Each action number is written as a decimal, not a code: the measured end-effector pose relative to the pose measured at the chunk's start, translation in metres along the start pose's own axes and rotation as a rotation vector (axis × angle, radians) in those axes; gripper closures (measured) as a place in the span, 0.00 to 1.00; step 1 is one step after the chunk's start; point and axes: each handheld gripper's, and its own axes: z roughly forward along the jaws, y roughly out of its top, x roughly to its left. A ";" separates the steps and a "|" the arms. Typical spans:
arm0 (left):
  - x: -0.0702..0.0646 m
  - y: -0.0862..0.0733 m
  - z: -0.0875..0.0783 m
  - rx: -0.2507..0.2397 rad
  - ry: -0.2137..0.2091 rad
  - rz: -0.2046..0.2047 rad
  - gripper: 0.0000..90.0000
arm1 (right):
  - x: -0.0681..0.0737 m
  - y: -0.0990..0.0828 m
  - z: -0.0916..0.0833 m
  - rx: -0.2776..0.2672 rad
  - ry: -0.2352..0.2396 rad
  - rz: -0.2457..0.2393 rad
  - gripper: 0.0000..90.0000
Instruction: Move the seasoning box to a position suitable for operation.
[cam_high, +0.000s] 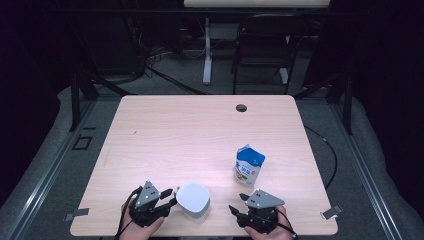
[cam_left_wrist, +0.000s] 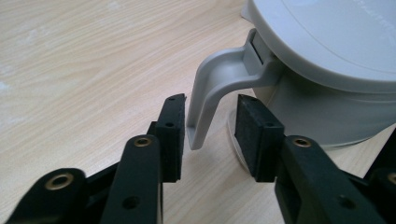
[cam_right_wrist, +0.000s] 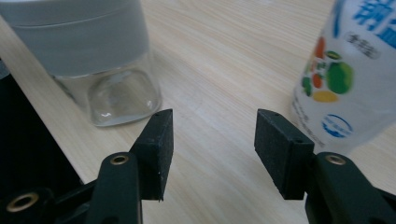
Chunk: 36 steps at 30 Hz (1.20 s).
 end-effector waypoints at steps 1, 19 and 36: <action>-0.001 -0.001 -0.001 0.000 0.001 -0.015 0.68 | 0.003 0.001 0.001 0.004 0.000 -0.010 0.52; -0.013 -0.007 -0.001 0.018 -0.005 0.025 0.71 | 0.049 0.008 0.030 0.004 0.094 -0.080 0.47; -0.018 -0.009 0.000 0.033 -0.016 0.020 0.73 | 0.063 0.007 0.043 0.001 0.079 -0.106 0.40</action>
